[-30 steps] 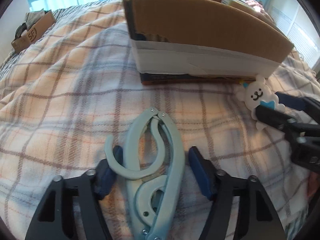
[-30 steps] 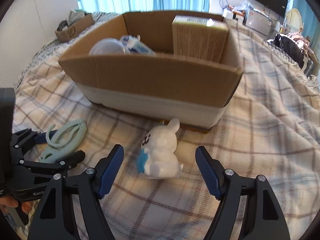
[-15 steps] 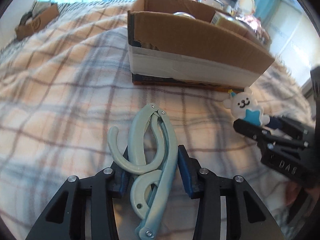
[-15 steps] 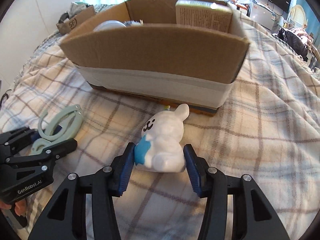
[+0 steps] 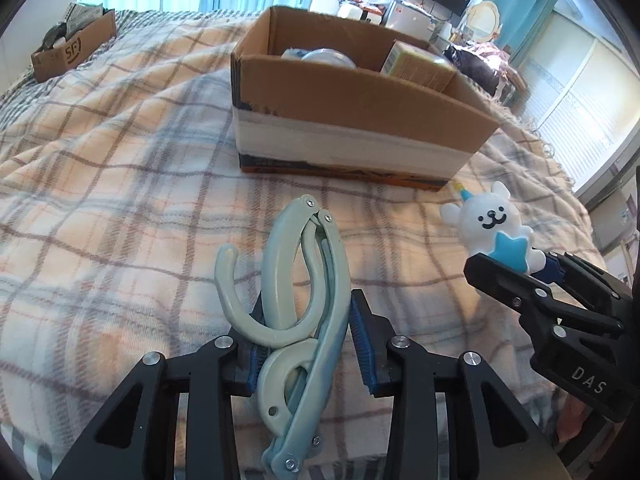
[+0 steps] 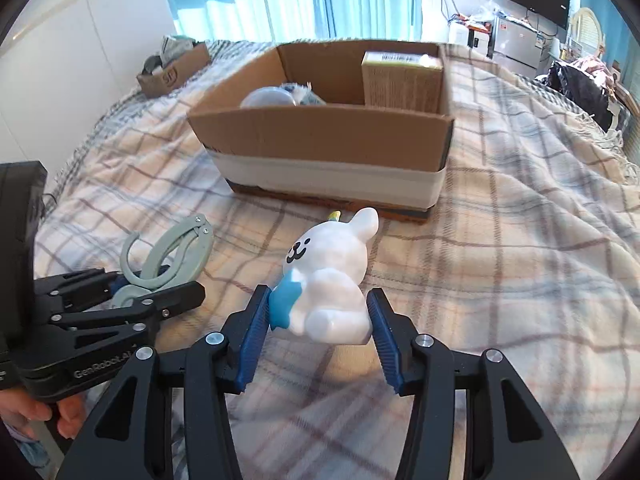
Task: Organize objects
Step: 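Carry the hanger and cat toy into the box and open both tools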
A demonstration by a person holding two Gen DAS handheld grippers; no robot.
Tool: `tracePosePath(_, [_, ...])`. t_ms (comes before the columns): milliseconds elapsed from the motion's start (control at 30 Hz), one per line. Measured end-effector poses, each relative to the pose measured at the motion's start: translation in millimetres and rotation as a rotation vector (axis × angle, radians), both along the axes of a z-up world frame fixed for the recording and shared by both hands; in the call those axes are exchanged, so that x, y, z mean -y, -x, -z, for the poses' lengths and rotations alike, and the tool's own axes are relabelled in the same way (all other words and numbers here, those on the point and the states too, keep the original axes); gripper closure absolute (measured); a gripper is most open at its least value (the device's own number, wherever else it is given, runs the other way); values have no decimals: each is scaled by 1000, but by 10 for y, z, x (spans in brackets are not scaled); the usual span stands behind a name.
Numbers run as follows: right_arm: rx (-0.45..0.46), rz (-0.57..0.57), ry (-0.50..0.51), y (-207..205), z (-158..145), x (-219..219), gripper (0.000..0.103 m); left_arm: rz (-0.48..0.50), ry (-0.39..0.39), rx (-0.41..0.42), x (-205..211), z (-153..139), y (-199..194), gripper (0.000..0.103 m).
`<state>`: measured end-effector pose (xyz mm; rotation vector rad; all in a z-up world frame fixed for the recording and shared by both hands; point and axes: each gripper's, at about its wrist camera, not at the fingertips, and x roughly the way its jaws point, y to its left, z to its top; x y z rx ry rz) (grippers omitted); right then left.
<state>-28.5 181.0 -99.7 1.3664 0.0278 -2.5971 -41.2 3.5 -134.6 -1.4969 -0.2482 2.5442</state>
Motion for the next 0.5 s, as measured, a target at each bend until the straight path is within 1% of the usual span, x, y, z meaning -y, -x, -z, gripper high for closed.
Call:
tracePosePath(33, [-6, 2, 0, -22, -37, -3, 54, 2, -3, -9, -9, -42, -14, 71])
tracePosePath(67, [-15, 6, 2, -50, -86, -17, 54, 5, -5, -16, -19, -87, -24, 87])
tracePosePath(100, [-22, 8, 4, -73, -122, -32, 54, 7, -8, -19, -16, -117, -25, 89])
tracePosePath(167, [-41, 9, 2, -105, -219, -38, 54, 11, -15, -29, -33, -218, -20, 88])
tracePosePath(267, [-78, 9, -3, -134, -391, -53, 54, 23, -9, -67, -68, -379, 0, 89])
tracePosePath(367, [-117, 3, -13, -130, -571, -60, 54, 25, -31, -97, -70, -560, 58, 89])
tracePosePath(500, [-175, -3, -27, -52, -818, -79, 54, 37, -3, -162, -117, -882, 220, 89])
